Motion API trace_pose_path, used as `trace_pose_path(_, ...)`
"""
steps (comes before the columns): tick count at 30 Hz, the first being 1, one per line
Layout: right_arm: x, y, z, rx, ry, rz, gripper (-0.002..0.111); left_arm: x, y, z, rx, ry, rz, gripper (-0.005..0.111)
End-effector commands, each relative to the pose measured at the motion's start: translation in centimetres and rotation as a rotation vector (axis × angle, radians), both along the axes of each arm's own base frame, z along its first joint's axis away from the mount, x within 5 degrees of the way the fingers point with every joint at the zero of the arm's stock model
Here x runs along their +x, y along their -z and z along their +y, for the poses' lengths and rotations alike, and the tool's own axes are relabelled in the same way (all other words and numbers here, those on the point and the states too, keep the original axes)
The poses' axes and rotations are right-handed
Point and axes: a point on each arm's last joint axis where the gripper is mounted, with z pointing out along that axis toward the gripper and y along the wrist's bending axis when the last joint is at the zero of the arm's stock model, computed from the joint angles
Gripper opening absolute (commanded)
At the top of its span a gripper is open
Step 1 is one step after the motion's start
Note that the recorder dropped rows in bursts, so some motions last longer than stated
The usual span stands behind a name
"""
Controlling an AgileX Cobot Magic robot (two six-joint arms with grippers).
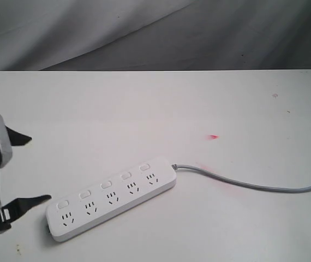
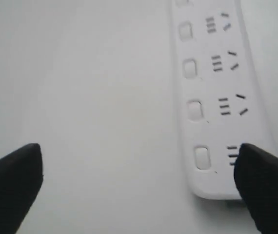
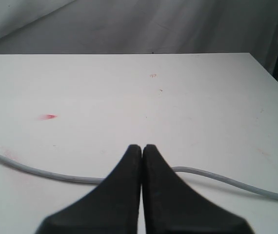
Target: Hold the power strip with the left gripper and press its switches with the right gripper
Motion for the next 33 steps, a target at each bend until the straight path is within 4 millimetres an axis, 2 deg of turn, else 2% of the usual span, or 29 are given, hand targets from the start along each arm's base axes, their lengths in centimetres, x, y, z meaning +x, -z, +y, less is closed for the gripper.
trace_pose_path(1, 0.0, 0.0, 0.0, 0.005, 0.007, -0.017, 0.000, -2.4, -4.3, -0.1, 0.033, 0.011, -0.230, 0.105)
trace_pose_path(4, 0.0, 0.0, 0.0, 0.005, 0.007, -0.017, 0.000, -3.8, -6.4, 0.0, 0.049, -0.009, -0.360, 0.105)
trace_pose_path(7, 0.0, 0.0, 0.0, 0.005, 0.007, -0.017, 0.000, -5.0, -7.7, 0.0, 0.041, -0.019, -0.437, 0.104)
trace_pose_path(10, 0.0, 0.0, 0.0, 0.004, 0.006, -0.017, 0.000, -6.3, -8.7, -0.2, -0.015, -0.044, -0.481, 0.096)
trace_pose_path(12, 0.0, 0.0, 0.0, 0.004, 0.006, -0.017, 0.000, -7.1, -9.3, -0.3, -0.033, -0.046, -0.514, 0.081)
trace_pose_path(18, 0.0, 0.0, 0.0, 0.004, 0.006, -0.017, 0.000, -9.0, -10.6, -0.5, -0.053, -0.033, -0.612, 0.021)
trace_pose_path(20, 0.0, 0.0, 0.0, 0.004, 0.006, -0.017, 0.000, -9.5, -10.9, -0.5, -0.051, -0.036, -0.644, 0.004)
trace_pose_path(21, 0.0, 0.0, 0.0, 0.004, 0.006, -0.017, 0.000, -9.8, -11.1, -0.5, -0.051, -0.035, -0.661, 0.000)
trace_pose_path(24, 0.0, 0.0, 0.0, 0.004, 0.006, -0.017, 0.000, -10.8, -11.5, -0.6, -0.149, -0.086, -0.663, 0.001)
trace_pose_path(30, 0.0, 0.0, 0.0, 0.004, 0.006, -0.017, 0.000, -12.4, -12.4, -0.7, -0.706, -0.332, -0.464, 0.001)
trace_pose_path(33, 0.0, 0.0, 0.0, 0.004, 0.006, -0.017, 0.000, -13.0, -12.7, -0.6, -0.737, -0.347, -0.492, 0.001)
